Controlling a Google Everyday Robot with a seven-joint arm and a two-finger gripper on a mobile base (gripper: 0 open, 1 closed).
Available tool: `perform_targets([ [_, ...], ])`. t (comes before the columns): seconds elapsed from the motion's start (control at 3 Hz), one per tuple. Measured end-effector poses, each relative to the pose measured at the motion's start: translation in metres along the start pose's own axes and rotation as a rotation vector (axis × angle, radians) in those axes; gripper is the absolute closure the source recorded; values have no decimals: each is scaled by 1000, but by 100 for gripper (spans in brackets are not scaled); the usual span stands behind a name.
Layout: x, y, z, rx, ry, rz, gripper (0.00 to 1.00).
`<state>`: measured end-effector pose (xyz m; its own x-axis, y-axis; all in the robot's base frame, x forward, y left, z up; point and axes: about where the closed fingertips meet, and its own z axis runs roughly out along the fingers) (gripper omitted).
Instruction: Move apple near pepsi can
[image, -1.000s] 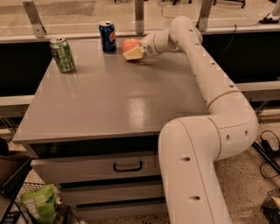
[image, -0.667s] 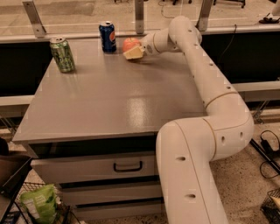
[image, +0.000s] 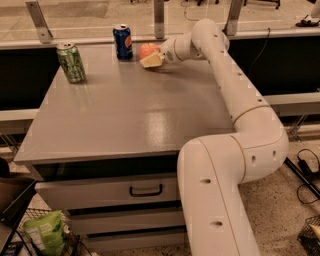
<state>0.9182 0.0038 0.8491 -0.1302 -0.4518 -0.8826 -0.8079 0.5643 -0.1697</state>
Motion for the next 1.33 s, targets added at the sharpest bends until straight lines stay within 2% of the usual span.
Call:
perform_targets([
  [0.67, 1, 2, 3, -4, 1, 1, 12],
  [1.0, 2, 4, 6, -9, 3, 2, 0],
  [1.33, 2, 4, 6, -9, 3, 2, 0],
])
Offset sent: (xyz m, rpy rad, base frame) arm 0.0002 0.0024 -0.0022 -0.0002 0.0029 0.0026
